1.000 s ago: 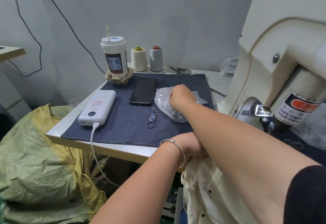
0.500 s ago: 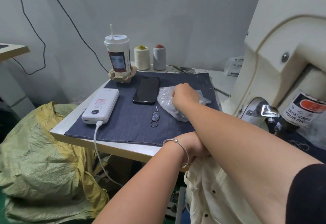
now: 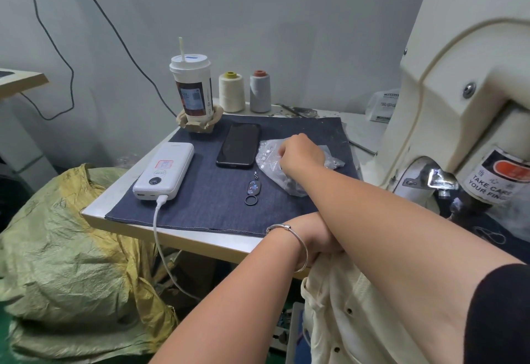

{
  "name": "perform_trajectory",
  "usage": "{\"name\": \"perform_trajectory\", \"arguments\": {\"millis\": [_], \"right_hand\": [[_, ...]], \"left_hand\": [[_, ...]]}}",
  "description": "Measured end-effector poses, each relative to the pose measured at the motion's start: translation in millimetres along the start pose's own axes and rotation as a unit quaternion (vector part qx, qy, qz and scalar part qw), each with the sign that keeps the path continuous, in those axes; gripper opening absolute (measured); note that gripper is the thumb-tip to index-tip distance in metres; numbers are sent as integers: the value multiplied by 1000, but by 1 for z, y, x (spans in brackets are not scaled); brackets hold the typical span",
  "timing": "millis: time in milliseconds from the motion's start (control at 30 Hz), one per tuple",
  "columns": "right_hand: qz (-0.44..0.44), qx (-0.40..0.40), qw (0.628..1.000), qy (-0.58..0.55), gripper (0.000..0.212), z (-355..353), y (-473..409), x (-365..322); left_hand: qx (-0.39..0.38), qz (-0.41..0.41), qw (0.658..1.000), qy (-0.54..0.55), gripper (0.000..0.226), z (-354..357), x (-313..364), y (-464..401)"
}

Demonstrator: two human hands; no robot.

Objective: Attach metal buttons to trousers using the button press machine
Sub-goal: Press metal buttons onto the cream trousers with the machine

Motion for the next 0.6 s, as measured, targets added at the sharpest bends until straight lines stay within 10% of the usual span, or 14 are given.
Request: {"name": "perform_trajectory", "arguments": {"millis": [600], "right_hand": [[-11,87,996,5,33,-25,11,-1]], "left_hand": [[2,46,997,-66,23,3,15,9]]}}
Point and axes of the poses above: each hand's wrist, its own y-axis away from the middle knuckle, its own z-axis out of the palm, x = y × z, the point moved 7 cm from there along -y, towards the middle knuckle, and after that the axes turned 12 degrees about x, right-handed, at the moved point
